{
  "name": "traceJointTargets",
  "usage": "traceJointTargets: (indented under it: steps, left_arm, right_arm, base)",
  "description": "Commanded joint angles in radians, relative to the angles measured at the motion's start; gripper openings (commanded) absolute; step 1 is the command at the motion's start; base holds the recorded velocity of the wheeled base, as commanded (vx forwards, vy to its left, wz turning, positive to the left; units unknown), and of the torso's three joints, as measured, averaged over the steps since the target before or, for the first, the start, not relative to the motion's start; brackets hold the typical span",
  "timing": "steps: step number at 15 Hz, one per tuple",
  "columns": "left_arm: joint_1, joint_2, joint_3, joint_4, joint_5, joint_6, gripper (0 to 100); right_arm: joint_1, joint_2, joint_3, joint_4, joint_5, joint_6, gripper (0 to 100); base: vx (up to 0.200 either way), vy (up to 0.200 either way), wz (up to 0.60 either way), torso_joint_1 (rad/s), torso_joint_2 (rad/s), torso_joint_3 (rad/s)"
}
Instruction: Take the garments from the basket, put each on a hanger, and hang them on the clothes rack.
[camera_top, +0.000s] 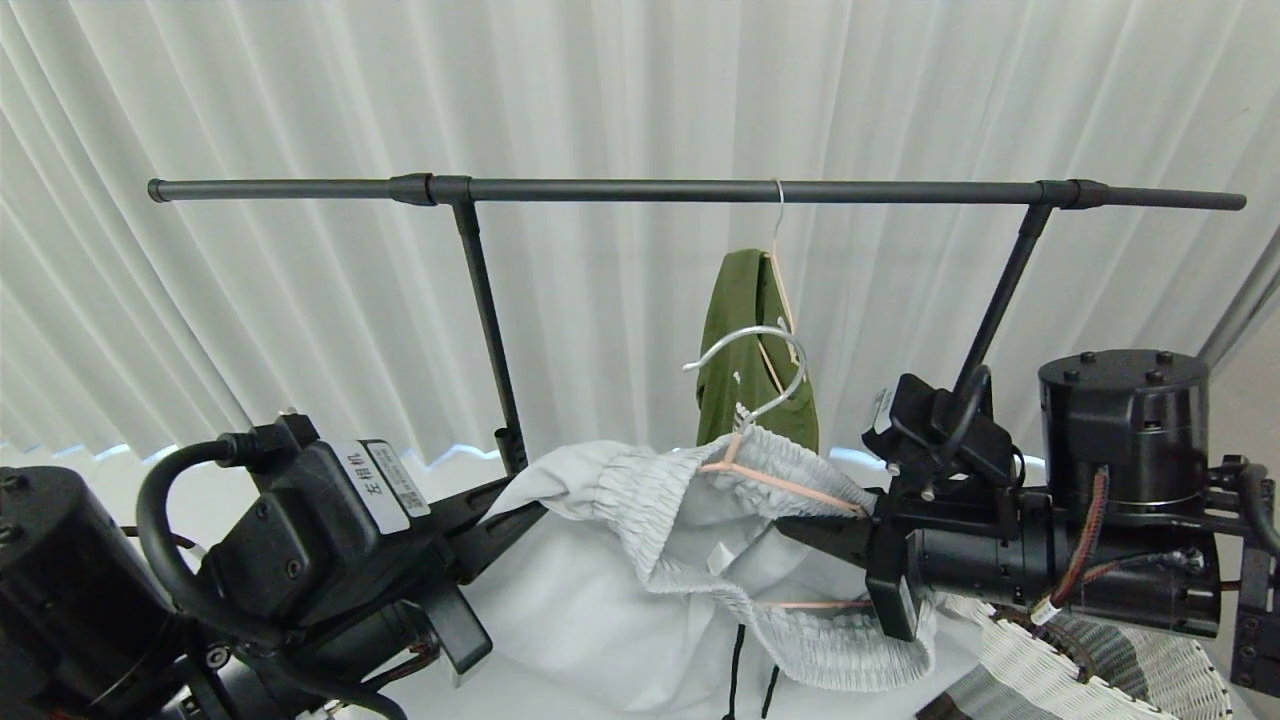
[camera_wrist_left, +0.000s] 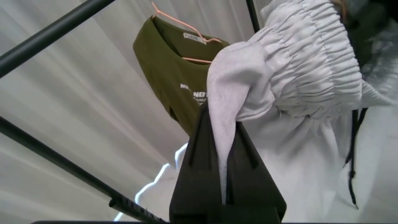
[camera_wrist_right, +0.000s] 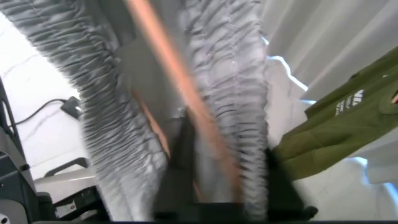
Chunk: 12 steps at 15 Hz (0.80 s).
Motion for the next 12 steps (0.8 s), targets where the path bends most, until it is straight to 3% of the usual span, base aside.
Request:
traceJointTargets:
  steps: [1, 6, 7, 12]
  left_arm:
    - [0.000, 0.000, 0.001, -0.001, 0.002, 0.000, 0]
    - [0.000, -0.011, 0.007, -0.001, 0.002, 0.001, 0]
    - [-0.001, -0.019, 0.010, 0.000, 0.002, 0.001, 100]
    - [-0.003, -0.066, 0.070, -0.001, 0.002, 0.001, 100]
  right_arm:
    - [-0.001, -0.017, 0.001, 0.000, 0.000, -0.014, 0]
    - [-0.004, -0.071, 0.001, 0.000, -0.013, -0.118, 0]
    - [-0.004, -0.081, 0.001, 0.000, -0.013, -0.149, 0]
    - [-0.042, -0.120, 0.002, 0.005, -0.013, -0.296, 0]
  base:
    - [0.000, 0.000, 0.00, 0.000, 0.00, 0.000]
    - [0.000, 0.000, 0.00, 0.000, 0.00, 0.000]
    - [0.000, 0.000, 0.00, 0.000, 0.00, 0.000]
    - [0.000, 0.000, 0.00, 0.000, 0.00, 0.000]
